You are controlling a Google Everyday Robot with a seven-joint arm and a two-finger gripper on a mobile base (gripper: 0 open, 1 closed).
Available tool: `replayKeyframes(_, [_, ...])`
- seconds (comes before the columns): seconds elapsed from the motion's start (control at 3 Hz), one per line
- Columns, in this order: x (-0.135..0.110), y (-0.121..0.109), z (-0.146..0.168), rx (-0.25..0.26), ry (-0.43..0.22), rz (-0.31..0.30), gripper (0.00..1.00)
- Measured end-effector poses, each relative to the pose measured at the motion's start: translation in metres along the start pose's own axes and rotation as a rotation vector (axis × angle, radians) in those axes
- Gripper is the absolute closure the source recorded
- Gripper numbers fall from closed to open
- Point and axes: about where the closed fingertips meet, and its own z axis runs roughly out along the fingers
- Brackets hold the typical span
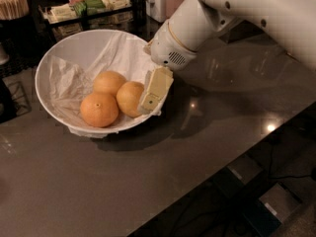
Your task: Pick orange from white bowl
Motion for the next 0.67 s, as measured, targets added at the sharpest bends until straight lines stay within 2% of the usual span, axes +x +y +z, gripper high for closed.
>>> replayKeyframes(0.33, [0.0000,0.0000,0.0000,0.000,0.000,0.000,0.19])
replayKeyframes(0.67, [0.0001,-0.0001,0.0003,0.000,0.000,0.000,0.12])
